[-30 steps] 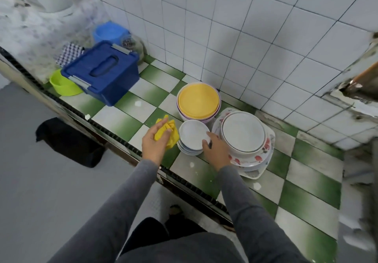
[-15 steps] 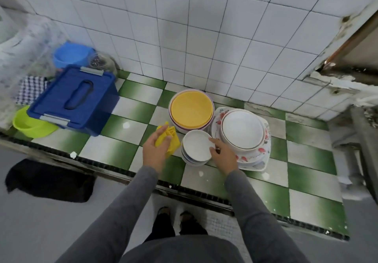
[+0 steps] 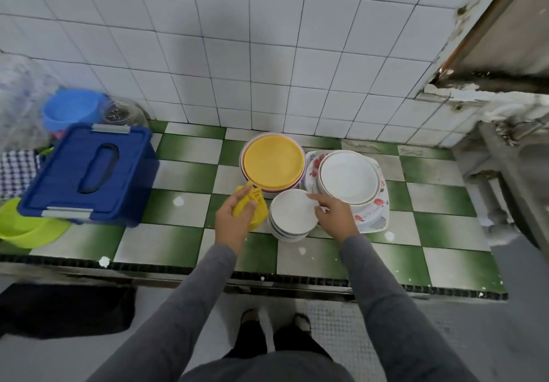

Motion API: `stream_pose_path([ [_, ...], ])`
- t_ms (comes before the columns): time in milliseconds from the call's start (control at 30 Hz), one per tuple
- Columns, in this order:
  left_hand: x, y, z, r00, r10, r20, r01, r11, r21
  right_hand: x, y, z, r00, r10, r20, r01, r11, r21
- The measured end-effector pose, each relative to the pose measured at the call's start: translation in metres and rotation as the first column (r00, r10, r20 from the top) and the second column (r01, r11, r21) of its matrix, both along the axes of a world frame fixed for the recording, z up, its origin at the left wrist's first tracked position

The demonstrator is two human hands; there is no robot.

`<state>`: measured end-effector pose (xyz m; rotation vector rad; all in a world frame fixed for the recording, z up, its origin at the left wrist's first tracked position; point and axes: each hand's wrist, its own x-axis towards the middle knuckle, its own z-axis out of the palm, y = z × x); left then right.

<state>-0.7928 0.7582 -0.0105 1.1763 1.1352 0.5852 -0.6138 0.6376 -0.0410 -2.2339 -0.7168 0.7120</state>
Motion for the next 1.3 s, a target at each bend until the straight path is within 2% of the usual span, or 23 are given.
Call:
stream_pose_path([
  [433,0.015,-0.009,0.005,1.000,0.003,-0.003,-0.003,1.000,0.024,0.012,-0.012,0.031,0.999,0.008,0.037,-0.010,0.999,0.051],
  [667,0.028,-0.020,0.012,1.000,-0.005,0.024,0.004,0.998,0.056,0.008,-0.009,0.053,0.996,0.029,0.084,-0.040,0.990,0.138],
  [833,0.032,-0.025,0.014,0.998,-0.010,0.067,0.008,0.999,0.034,-0.005,-0.006,0.060,1.000,-0.002,0.017,-0.001,0.986,0.166],
  [1000,0.031,-0.027,0.011,0.996,0.050,0.070,-0.050,0.999,-0.003,-0.010,-0.008,0.063,1.000,0.002,-0.023,0.002,0.978,0.206],
  [1067,0.031,-0.027,0.013,0.995,0.071,0.069,-0.071,0.997,-0.007,-0.011,-0.009,0.061,0.998,0.006,-0.068,0.011,0.968,0.250],
  [1167,0.031,-0.025,0.018,0.993,0.087,0.079,-0.087,0.996,-0.005,-0.010,-0.012,0.054,0.972,0.031,-0.234,0.058,0.930,0.364],
  [1300,0.033,-0.021,0.028,0.991,0.085,0.101,-0.086,0.996,0.003,-0.014,-0.019,0.047,0.863,0.107,-0.493,0.137,0.891,0.433],
])
